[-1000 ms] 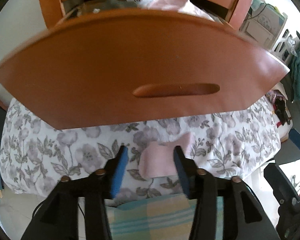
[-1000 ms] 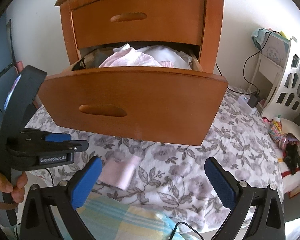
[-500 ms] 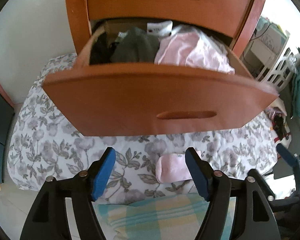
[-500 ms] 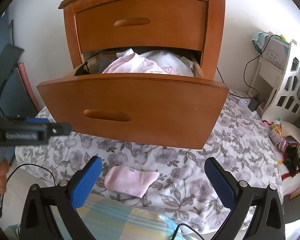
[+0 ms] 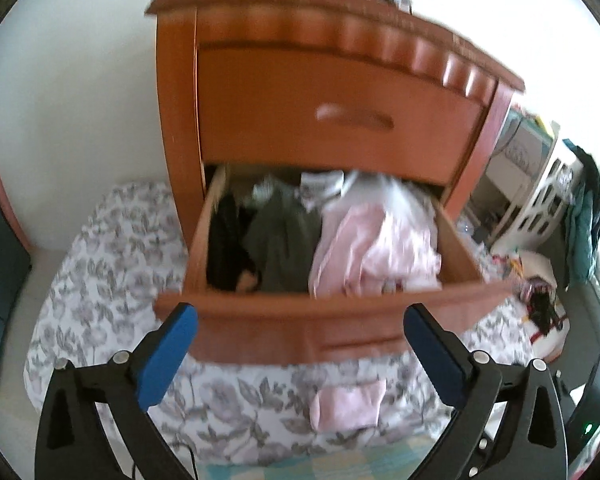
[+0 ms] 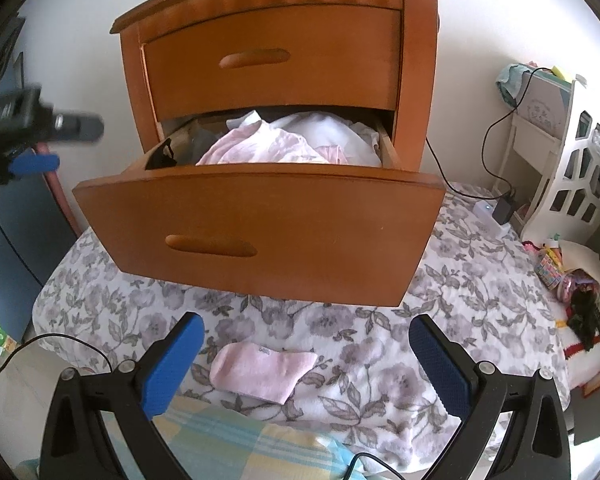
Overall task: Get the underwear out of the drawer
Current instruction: 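Reach the left tool into the drawer and grasp the pink shirt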
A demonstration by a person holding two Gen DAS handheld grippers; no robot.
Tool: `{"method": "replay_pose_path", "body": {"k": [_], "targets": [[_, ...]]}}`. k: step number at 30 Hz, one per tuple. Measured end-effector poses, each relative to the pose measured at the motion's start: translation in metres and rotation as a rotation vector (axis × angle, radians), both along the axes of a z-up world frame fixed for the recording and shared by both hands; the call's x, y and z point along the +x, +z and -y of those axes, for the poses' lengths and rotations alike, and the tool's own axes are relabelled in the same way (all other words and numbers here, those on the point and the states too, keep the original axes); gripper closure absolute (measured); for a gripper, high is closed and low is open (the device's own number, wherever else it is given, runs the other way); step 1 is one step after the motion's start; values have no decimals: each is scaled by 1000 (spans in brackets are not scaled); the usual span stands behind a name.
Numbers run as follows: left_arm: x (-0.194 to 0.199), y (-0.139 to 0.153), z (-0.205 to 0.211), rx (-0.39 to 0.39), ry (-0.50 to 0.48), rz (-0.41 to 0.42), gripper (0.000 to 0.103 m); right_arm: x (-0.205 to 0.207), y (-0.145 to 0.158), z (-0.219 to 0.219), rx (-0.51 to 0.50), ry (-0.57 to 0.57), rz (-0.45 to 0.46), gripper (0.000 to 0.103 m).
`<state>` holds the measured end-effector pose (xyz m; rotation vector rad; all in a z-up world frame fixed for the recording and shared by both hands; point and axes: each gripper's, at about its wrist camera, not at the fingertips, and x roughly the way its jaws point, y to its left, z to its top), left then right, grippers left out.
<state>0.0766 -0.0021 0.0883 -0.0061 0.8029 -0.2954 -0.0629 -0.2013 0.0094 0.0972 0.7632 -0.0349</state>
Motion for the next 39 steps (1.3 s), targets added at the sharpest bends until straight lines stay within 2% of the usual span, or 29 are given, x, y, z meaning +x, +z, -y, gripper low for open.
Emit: {"method": "replay_pose_path", "body": {"k": [5, 10, 14, 17, 25, 26, 28, 32, 39], "targets": [[19, 18, 6, 12, -10, 72, 0, 0, -1, 2, 4, -1, -2, 0], [37, 18, 17, 16, -44, 85, 0, 2, -2, 4, 6, -2, -3, 0], [55, 14, 29, 15, -82, 39, 0, 5, -4, 8, 9, -4, -8, 0], [67, 10, 41, 43, -82, 10, 0, 7, -6, 10, 20, -3, -14, 0], [99, -24, 72, 64, -85, -135, 1, 12, -15, 15, 14, -4, -35, 0], [103, -30, 77, 71, -90, -153, 2, 13, -17, 17, 14, -8, -39, 0], [107, -38, 84, 78, -99, -176, 13, 14, -19, 20, 14, -12, -45, 0], [116, -58, 98, 100, -116, -232, 18, 16, -25, 24, 15, -18, -60, 0], [124, -79, 115, 128, -135, -289, 35, 19, -30, 25, 12, -18, -73, 0]]}}
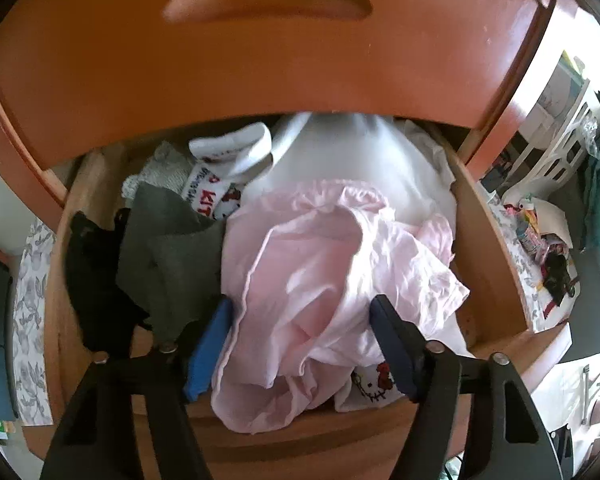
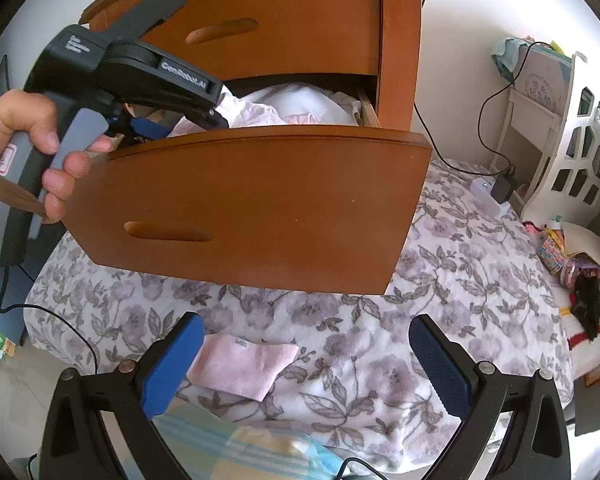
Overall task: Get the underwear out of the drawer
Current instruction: 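Reach the left tool into the drawer and grasp the pink shirt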
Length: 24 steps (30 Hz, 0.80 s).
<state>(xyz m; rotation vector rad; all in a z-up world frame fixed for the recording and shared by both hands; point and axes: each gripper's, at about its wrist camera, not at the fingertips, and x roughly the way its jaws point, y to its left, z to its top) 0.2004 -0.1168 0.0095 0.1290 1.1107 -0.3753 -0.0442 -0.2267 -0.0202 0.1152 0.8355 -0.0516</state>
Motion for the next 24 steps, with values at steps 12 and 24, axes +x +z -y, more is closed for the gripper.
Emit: {"method": "replay_pose_path", "body": {"k": [12, 24], "targets": [[-4, -9, 16, 14, -42, -8, 86, 0, -1, 1, 1, -4, -1, 0], [-22, 7, -11, -78, -15, 39, 93, -4, 4, -1, -9, -11, 2, 0]]}}
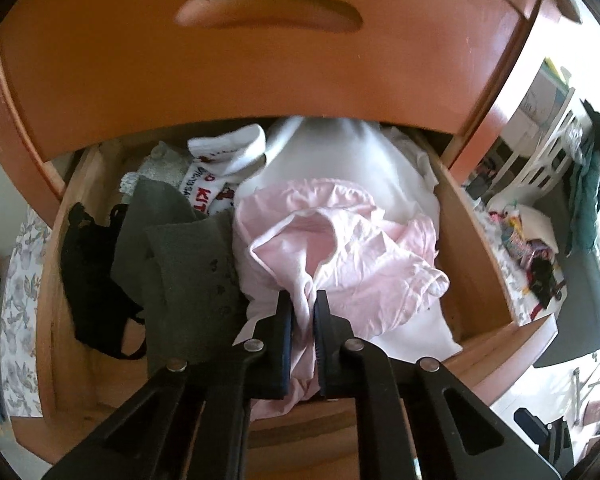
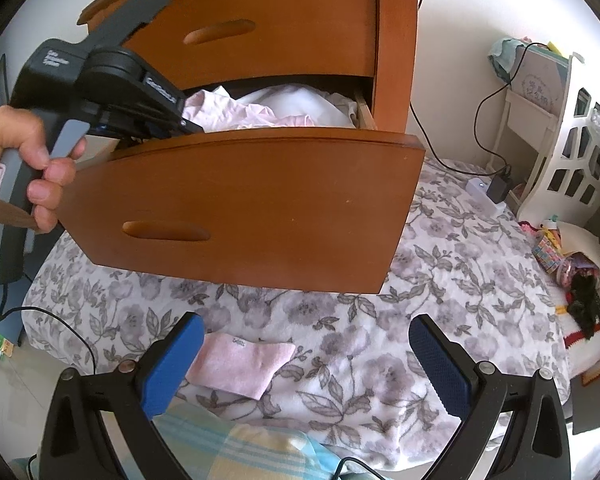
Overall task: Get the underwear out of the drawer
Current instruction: 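Reach the left tool into the drawer and grasp the pink shirt, then lift the pink shirt up out of the drawer with the left tool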
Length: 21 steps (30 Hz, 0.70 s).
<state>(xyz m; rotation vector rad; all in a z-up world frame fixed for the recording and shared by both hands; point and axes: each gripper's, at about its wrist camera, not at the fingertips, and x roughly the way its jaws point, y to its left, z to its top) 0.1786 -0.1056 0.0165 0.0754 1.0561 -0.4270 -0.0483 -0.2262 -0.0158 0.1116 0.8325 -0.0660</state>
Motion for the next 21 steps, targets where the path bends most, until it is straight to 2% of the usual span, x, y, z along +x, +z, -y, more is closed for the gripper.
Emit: {"method": "replay_pose_path", "body": {"k": [21], "targets": [[-25, 70, -53, -166, 93, 180, 95, -13, 22, -9, -20, -2, 42, 0]]}}
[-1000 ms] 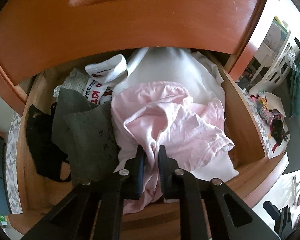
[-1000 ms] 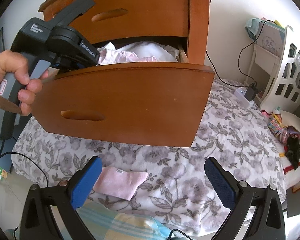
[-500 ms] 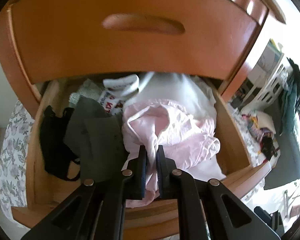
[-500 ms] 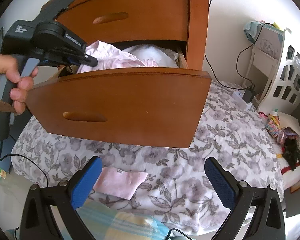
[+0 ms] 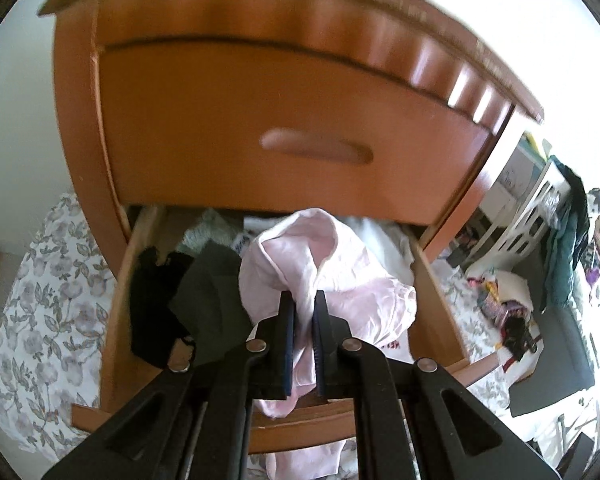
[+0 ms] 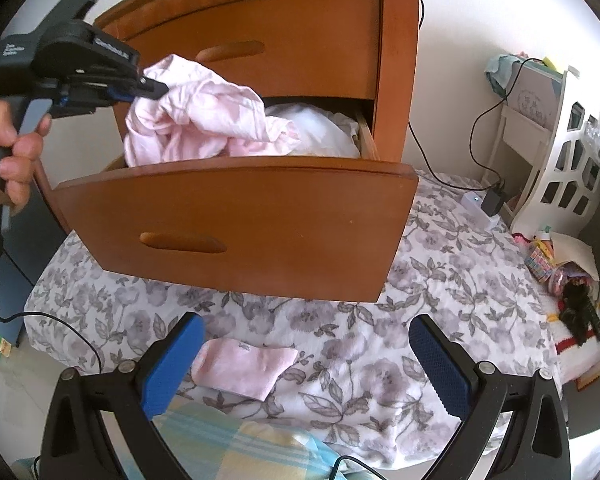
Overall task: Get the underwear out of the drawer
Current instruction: 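Lift the pink shirt up out of the drawer with the left tool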
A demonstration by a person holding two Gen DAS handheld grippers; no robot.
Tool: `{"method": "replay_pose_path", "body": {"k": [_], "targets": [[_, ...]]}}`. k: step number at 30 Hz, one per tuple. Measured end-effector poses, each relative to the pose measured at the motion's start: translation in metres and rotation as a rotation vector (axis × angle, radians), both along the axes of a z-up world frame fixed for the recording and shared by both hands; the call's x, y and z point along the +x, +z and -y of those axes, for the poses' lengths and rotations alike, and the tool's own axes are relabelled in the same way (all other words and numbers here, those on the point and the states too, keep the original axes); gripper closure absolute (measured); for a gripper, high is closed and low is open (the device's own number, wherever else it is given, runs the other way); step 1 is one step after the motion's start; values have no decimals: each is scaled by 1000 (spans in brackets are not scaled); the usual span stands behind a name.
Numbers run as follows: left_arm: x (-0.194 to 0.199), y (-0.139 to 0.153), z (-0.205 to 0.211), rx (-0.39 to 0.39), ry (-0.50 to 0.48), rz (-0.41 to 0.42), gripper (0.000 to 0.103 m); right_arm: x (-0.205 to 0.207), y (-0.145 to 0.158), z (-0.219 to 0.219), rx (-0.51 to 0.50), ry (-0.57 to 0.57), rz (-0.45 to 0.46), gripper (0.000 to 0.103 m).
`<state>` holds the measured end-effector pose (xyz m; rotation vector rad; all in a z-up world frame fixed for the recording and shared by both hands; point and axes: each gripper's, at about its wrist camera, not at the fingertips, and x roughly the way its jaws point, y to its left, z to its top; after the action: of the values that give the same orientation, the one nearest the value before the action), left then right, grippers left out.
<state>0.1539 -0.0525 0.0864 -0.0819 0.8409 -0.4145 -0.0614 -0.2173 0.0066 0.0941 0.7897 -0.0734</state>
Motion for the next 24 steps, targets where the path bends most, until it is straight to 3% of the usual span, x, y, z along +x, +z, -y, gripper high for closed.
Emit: {"method": "replay_pose_path", "body": {"k": [24], "targets": [[-72, 118, -52, -140, 14, 283, 97, -16, 25, -15, -17, 18, 66, 0]]}}
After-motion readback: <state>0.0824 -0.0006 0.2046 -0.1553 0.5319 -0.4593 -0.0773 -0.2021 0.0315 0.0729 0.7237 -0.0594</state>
